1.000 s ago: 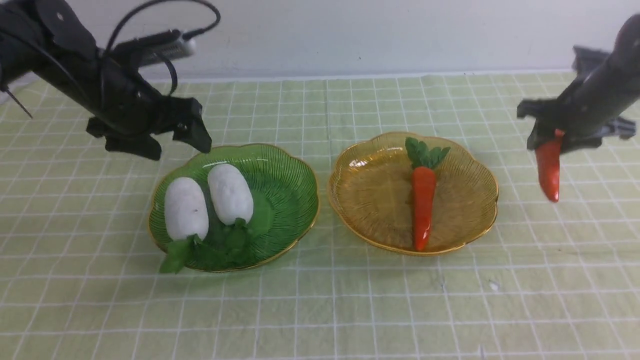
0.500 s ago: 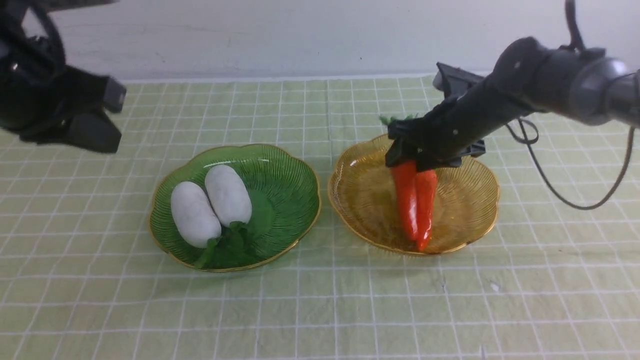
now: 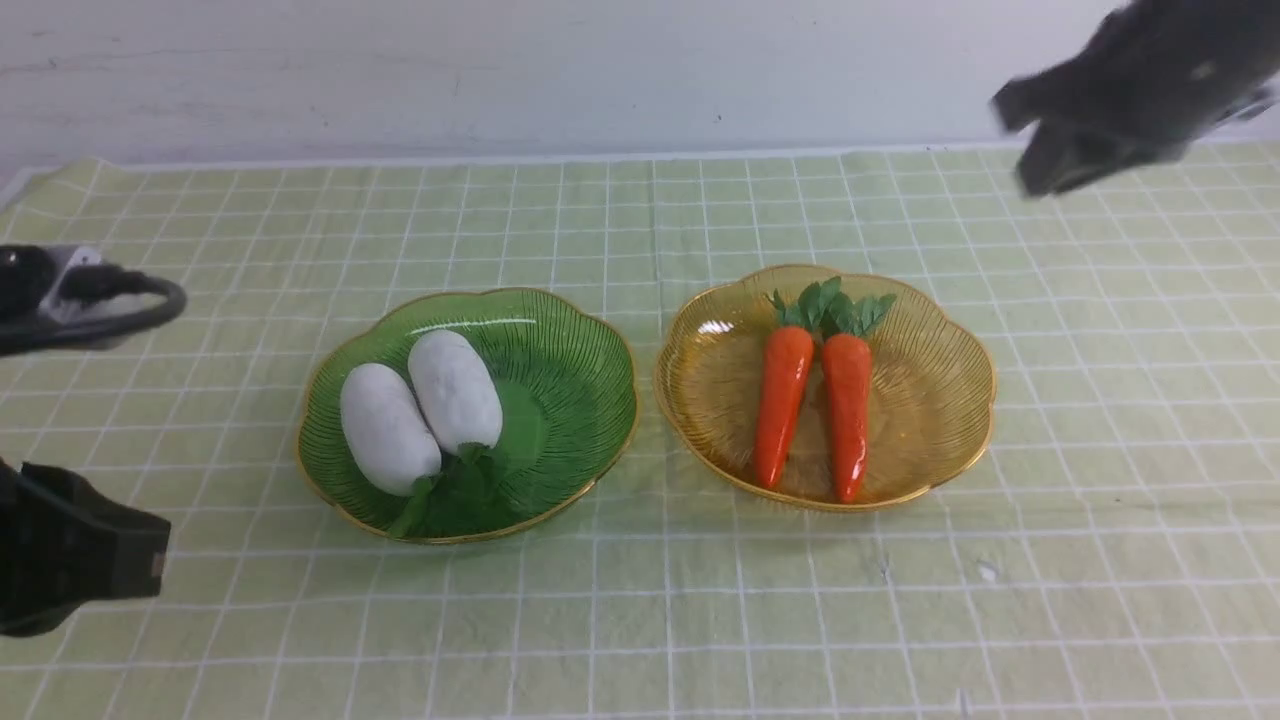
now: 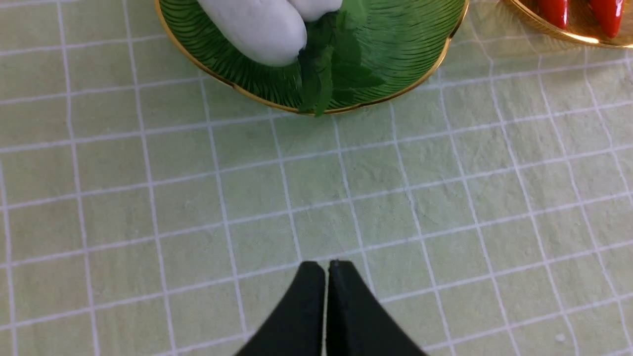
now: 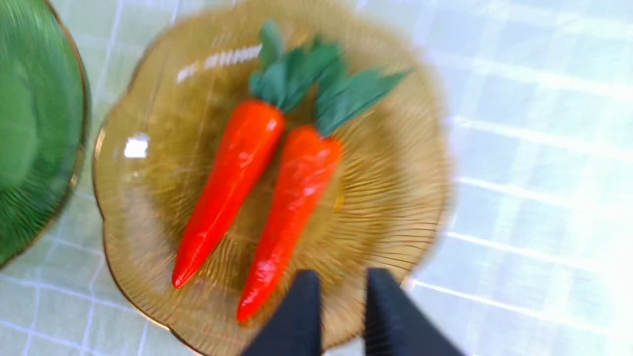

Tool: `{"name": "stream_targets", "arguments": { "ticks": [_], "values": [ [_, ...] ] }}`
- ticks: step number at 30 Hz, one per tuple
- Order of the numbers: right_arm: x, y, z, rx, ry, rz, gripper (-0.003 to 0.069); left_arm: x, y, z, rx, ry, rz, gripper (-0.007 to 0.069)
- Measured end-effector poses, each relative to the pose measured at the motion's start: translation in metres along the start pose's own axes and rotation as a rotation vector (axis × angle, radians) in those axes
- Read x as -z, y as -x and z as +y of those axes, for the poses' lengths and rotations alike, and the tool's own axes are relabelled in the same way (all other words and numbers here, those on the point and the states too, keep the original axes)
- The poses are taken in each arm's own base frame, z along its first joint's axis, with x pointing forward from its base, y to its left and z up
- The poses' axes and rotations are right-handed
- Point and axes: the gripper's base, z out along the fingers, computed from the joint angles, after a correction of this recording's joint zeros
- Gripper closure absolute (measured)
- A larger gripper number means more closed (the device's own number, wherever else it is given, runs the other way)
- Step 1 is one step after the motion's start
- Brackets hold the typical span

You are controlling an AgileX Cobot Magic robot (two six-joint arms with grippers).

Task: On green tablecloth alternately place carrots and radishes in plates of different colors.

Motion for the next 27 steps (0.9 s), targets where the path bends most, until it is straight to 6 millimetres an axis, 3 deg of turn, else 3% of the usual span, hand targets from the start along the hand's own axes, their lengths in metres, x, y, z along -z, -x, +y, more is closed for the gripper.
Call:
{"name": "stream_targets", "arguments": {
  "ticks": [1,3,5,6,7,8,10,11,12,13,14,17,18,20,27],
  "values": [
    [0.044,-0.007,0.002,0.002,-0.033,-0.108,0.0645,0.000,-0.003,0.000,0.000,0.003,-0.011,0.0632],
    [0.100,-0.031,0.007,0.002,-0.066,-0.288,0.0667,0.000,-0.006,0.000,-0.004,0.007,-0.032,0.0632],
    [0.124,-0.044,0.012,0.007,-0.072,-0.378,0.0670,0.001,-0.006,0.000,-0.005,0.008,-0.040,0.0632],
    [0.145,-0.068,0.016,0.009,-0.082,-0.505,0.0673,0.002,-0.007,0.000,-0.008,0.009,-0.045,0.0632],
    [0.157,-0.079,0.018,0.009,-0.081,-0.560,0.0673,0.002,-0.008,0.000,-0.009,0.009,-0.046,0.0632],
    [0.177,-0.114,0.023,-0.011,-0.075,-0.763,0.0673,0.003,-0.008,0.000,-0.010,0.009,-0.048,0.0632],
    [0.181,-0.155,0.024,-0.053,-0.059,-0.953,0.0673,0.004,-0.009,-0.001,-0.011,0.009,-0.054,0.0632],
    [0.189,-0.158,0.026,-0.055,-0.056,-0.998,0.0673,0.004,-0.009,-0.001,-0.011,0.010,-0.055,0.0632],
    [0.189,-0.196,0.026,-0.091,-0.042,-1.152,0.0673,0.004,-0.009,-0.001,-0.011,0.010,-0.056,0.0632],
    [0.195,-0.204,0.027,-0.091,-0.041,-1.202,0.0673,0.004,-0.009,-0.001,-0.011,0.010,-0.056,0.0632],
    [0.194,-0.230,0.027,-0.104,-0.036,-1.274,0.0673,0.004,-0.009,-0.001,-0.010,0.009,-0.057,0.0632],
    [0.199,-0.281,0.029,-0.096,-0.029,-1.427,0.0673,0.002,-0.011,-0.002,0.005,-0.004,-0.076,0.0632],
    [0.199,-0.284,0.029,-0.093,-0.030,-1.435,0.0673,0.002,-0.011,-0.002,0.009,-0.008,-0.081,0.0632],
    [0.197,-0.311,0.031,-0.068,-0.039,-1.509,0.0673,0.003,-0.017,-0.004,0.011,-0.028,-0.116,0.0632],
    [0.187,-0.316,0.030,-0.045,-0.061,-1.477,0.0673,0.026,-0.050,-0.012,-0.025,-0.025,-0.333,0.0632]
  ]
}}
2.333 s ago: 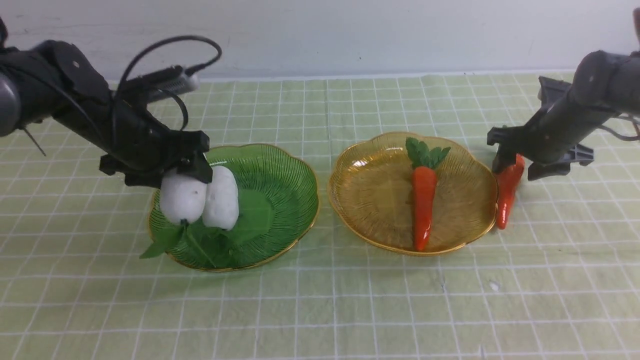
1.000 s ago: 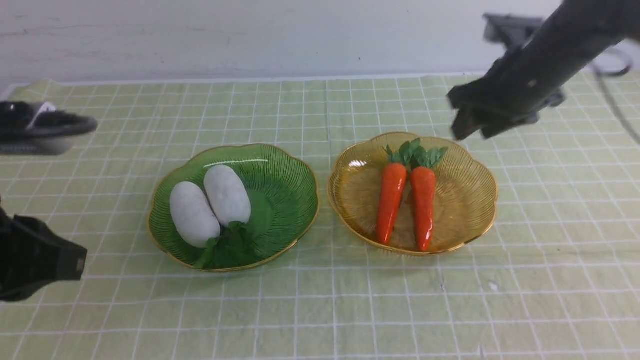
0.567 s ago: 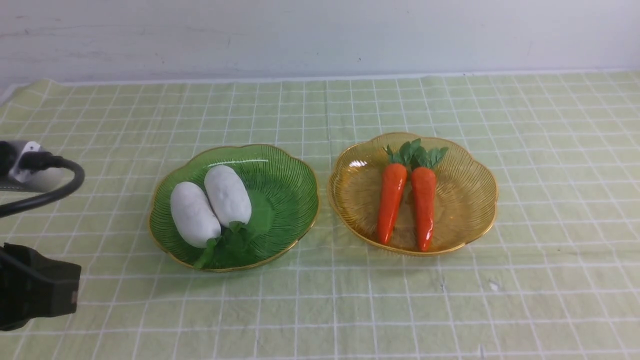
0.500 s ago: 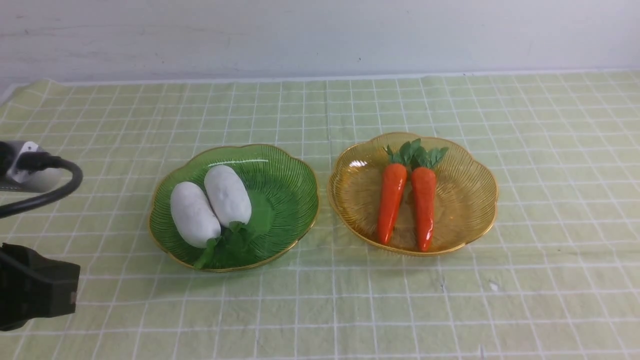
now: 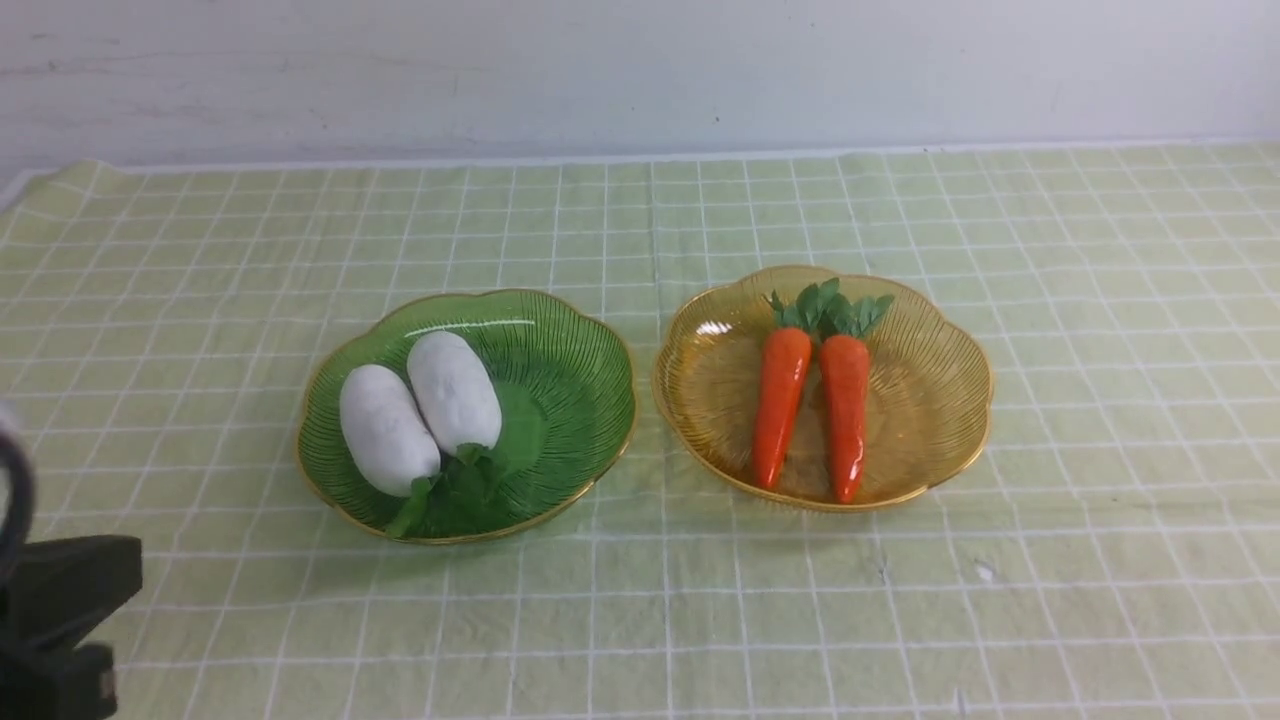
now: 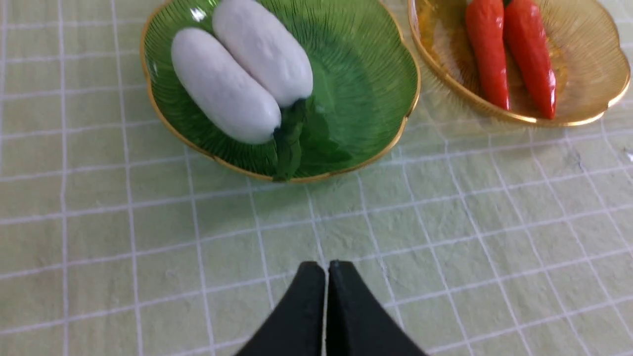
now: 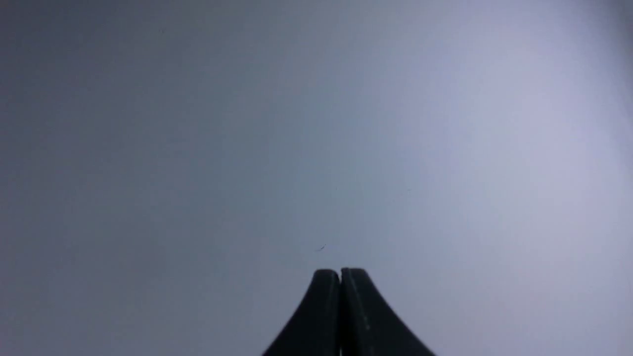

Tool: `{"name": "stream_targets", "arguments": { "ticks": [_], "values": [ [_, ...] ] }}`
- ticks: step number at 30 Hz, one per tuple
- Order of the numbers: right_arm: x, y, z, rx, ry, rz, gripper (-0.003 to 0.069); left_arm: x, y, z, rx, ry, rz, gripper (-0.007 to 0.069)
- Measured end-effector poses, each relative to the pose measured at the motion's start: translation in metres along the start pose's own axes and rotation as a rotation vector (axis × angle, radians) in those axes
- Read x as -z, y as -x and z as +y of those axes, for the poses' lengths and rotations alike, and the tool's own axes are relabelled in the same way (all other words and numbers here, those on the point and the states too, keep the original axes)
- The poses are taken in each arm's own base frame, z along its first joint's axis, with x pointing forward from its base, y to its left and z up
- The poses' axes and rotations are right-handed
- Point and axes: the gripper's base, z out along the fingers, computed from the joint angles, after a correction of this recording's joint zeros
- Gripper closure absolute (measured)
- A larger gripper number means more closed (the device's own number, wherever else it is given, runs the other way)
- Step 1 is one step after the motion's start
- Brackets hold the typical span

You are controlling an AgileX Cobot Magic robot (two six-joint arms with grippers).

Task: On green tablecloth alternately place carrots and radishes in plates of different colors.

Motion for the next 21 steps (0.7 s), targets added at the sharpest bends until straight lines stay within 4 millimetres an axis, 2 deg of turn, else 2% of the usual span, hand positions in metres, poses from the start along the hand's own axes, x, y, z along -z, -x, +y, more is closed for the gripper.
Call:
{"name": "stream_targets", "arguments": {
  "ticks": [1,4,11,21],
  "values": [
    [0.000,-0.001,0.000,0.004,0.001,0.010,0.0673,0.009,-0.009,-0.002,-0.011,0.003,-0.060,0.0632],
    [0.000,-0.003,0.000,0.006,0.001,0.025,0.0673,0.017,-0.032,-0.003,-0.025,0.014,-0.160,0.0632],
    [0.000,-0.003,0.000,0.006,0.002,0.028,0.0673,0.022,-0.061,-0.005,-0.002,-0.007,-0.261,0.0632],
    [0.000,-0.003,0.000,0.006,0.002,0.028,0.0673,0.024,-0.066,-0.006,-0.025,-0.009,-0.264,0.0632]
  ]
}}
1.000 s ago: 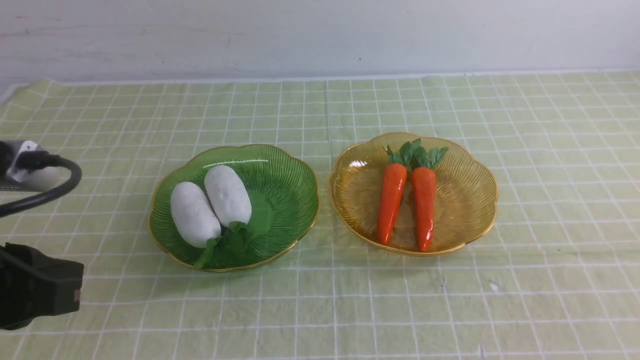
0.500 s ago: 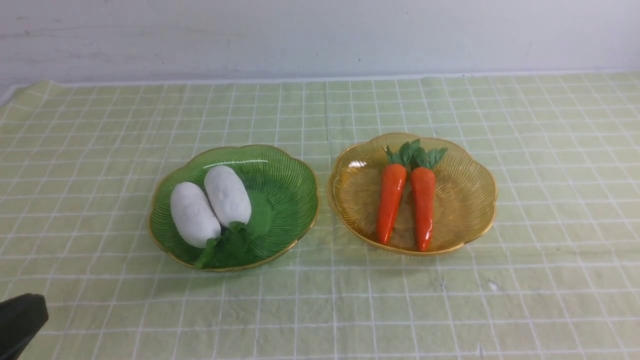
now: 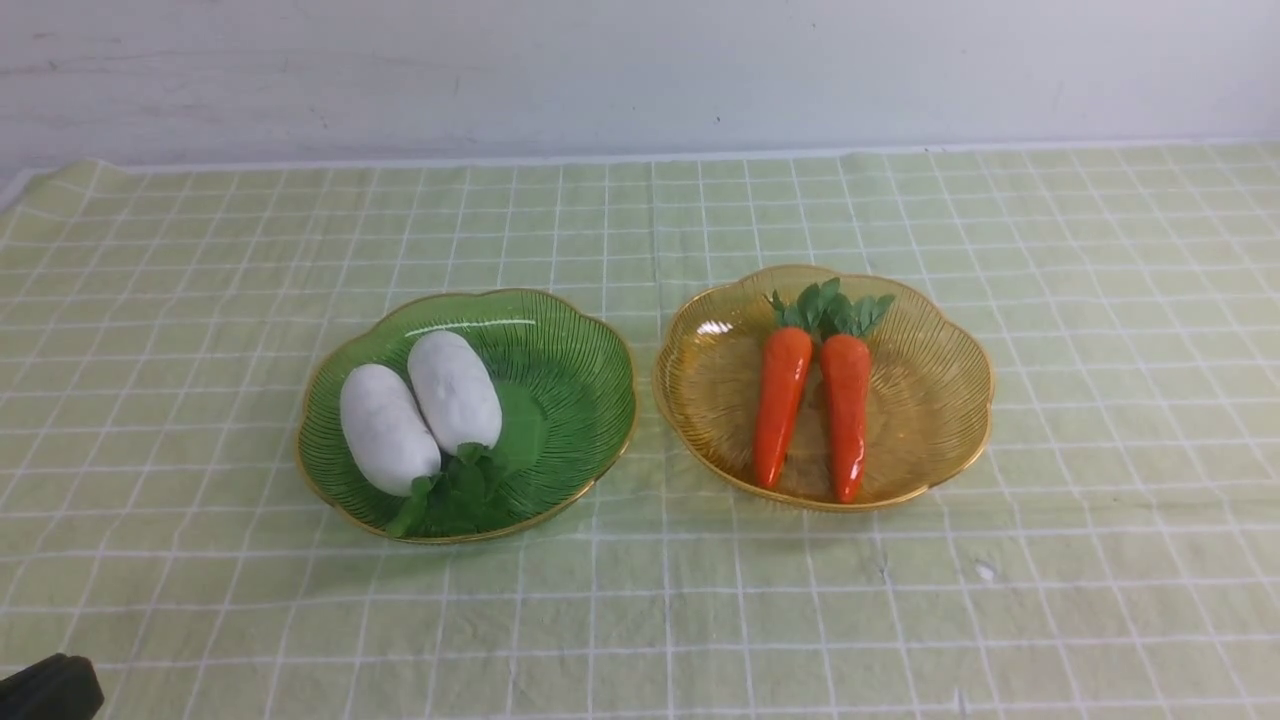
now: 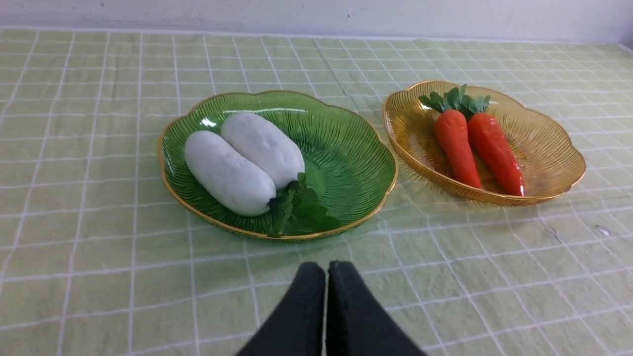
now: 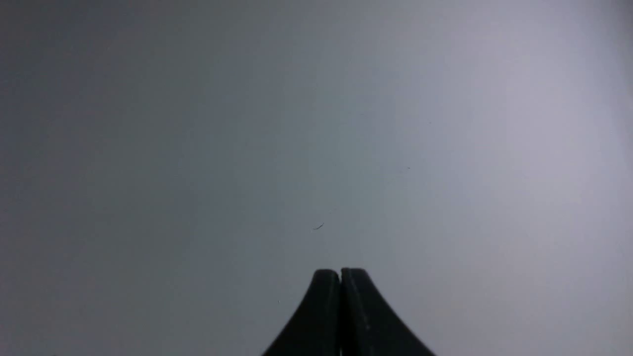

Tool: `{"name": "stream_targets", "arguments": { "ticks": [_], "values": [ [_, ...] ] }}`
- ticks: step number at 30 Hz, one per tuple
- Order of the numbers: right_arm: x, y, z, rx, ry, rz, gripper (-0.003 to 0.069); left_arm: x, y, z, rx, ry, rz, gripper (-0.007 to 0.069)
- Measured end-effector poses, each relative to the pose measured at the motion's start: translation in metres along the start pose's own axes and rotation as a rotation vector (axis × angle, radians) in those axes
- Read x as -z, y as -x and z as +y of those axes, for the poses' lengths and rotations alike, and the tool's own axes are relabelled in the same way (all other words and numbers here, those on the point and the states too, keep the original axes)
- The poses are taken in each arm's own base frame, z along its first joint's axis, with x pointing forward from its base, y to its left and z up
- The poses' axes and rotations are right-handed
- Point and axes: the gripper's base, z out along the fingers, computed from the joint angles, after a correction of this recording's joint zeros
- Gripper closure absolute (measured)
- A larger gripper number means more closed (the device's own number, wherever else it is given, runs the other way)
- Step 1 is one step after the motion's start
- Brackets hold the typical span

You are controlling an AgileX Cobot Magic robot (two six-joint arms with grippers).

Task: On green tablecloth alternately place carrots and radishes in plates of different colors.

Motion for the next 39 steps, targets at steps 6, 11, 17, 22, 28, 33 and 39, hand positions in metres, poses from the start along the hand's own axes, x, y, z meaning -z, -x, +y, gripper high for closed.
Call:
{"name": "stream_targets", "arguments": {
  "ticks": [6,11,17,22,28,33,39],
  "values": [
    [0.000,0.000,0.000,0.002,0.000,0.000,0.0673,-0.003,-0.002,0.007,-0.144,0.066,-0.008,0.0632],
    [0.000,0.000,0.000,0.002,0.000,0.000,0.0673,-0.016,-0.021,0.022,-0.231,0.172,-0.002,0.0632],
    [0.000,0.000,0.000,0.002,0.000,0.000,0.0673,-0.033,-0.061,0.034,-0.205,0.201,-0.002,0.0632],
    [0.000,0.000,0.000,0.002,0.000,0.001,0.0673,-0.044,-0.094,0.039,-0.170,0.201,0.026,0.0632],
    [0.000,0.000,0.000,0.002,0.000,0.001,0.0673,-0.043,-0.095,0.038,-0.160,0.198,0.020,0.0632],
    [0.000,0.000,0.000,0.002,0.000,0.001,0.0673,-0.043,-0.095,0.038,-0.159,0.197,0.020,0.0632],
    [0.000,0.000,0.000,0.002,0.000,0.001,0.0673,-0.043,-0.095,0.038,-0.159,0.197,0.020,0.0632]
  ]
}}
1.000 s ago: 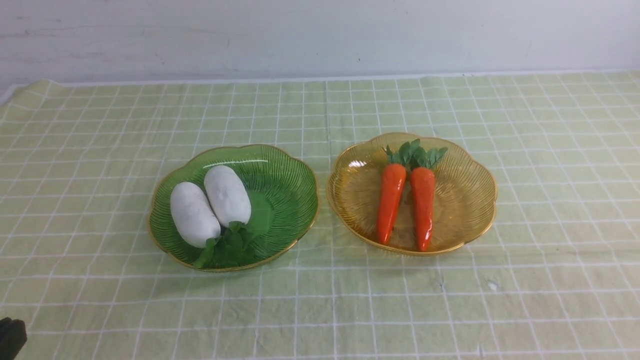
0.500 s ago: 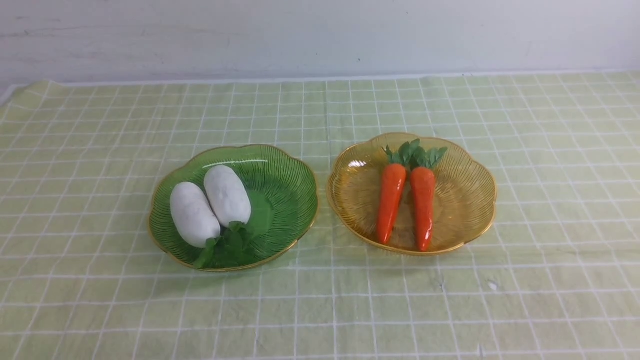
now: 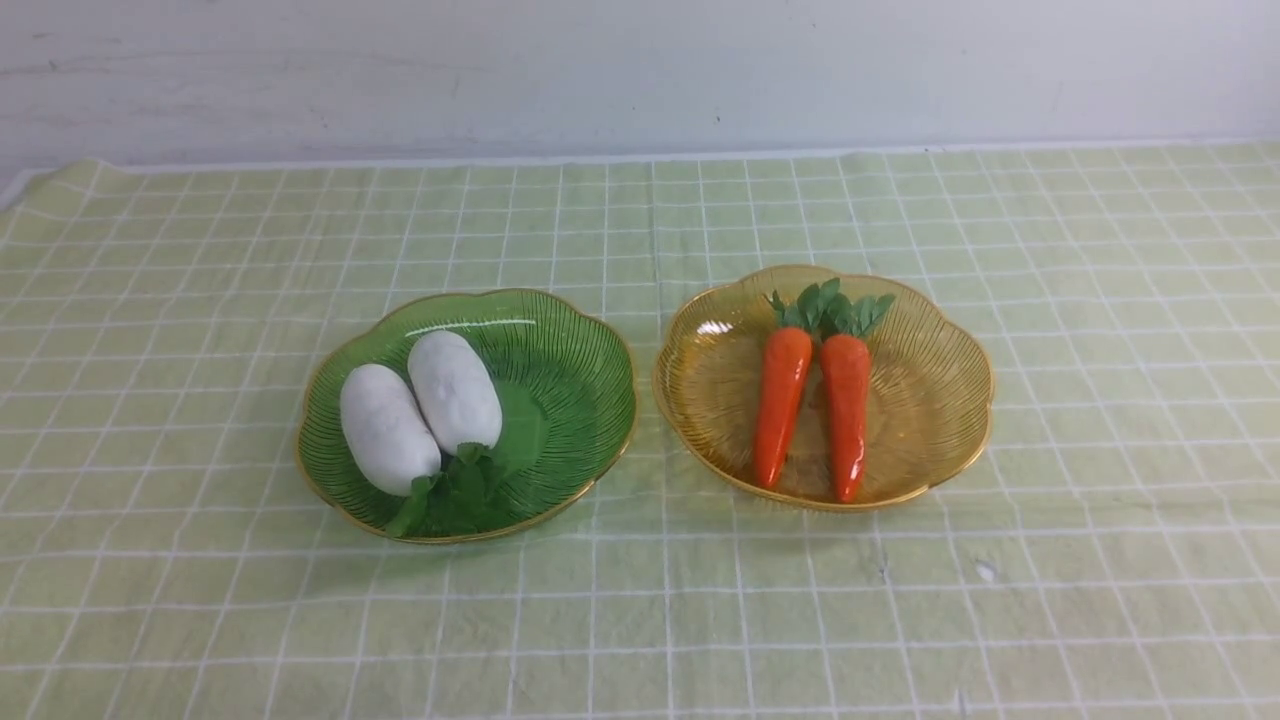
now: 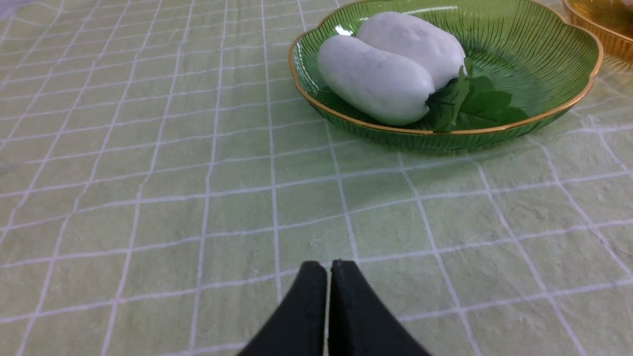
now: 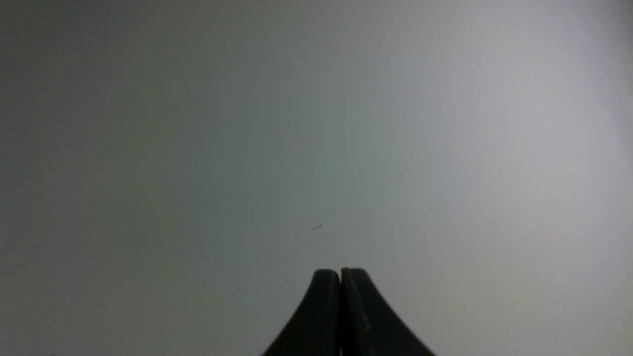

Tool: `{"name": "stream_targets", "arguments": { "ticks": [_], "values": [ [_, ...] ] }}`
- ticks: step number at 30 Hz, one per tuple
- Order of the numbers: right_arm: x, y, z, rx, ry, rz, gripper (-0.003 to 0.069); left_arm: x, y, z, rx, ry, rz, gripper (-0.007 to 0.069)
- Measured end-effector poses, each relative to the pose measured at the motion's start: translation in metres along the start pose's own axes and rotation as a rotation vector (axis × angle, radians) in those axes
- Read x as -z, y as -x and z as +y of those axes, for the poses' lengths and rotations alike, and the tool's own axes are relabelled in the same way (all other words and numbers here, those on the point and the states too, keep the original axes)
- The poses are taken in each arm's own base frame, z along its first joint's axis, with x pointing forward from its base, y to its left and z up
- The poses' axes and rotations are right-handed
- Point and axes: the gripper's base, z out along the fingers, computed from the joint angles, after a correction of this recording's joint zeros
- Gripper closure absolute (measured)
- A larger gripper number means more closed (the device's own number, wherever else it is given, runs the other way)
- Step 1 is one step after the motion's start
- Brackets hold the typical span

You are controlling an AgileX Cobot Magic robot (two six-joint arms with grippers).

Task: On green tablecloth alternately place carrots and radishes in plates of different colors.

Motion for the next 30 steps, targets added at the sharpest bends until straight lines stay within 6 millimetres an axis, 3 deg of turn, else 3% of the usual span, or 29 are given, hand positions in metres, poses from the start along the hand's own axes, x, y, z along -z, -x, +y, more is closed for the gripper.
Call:
{"name": "stream_targets", "arguments": {
  "ticks": [11,14,17,22,24,26,28,30],
  "values": [
    [0.000,0.000,0.000,0.035,-0.001,0.000,0.0673,0.000,0.000,0.000,0.002,0.000,0.000,0.0632],
    [0.000,-0.003,0.000,0.140,-0.001,0.038,0.0673,0.000,0.000,0.000,0.002,0.000,0.000,0.0632],
    [0.000,-0.021,-0.003,0.265,-0.027,0.156,0.0673,0.000,0.000,0.000,0.002,0.000,0.000,0.0632],
    [0.007,-0.095,-0.018,0.356,-0.116,0.442,0.0673,0.000,0.000,0.000,0.002,0.000,0.000,0.0632],
    [0.017,-0.134,-0.025,0.346,-0.138,0.565,0.0673,0.000,0.000,0.000,0.002,0.000,0.000,0.0632],
    [0.027,-0.160,-0.029,0.327,-0.143,0.650,0.0673,0.000,0.000,0.000,0.002,0.000,0.000,0.0632],
    [0.035,-0.177,-0.031,0.284,-0.148,0.732,0.0673,0.000,0.000,0.000,0.002,0.000,-0.001,0.0632],
    [0.035,-0.177,-0.031,0.267,-0.150,0.729,0.0673,0.000,0.000,0.000,0.003,0.000,-0.001,0.0632]
  ]
}}
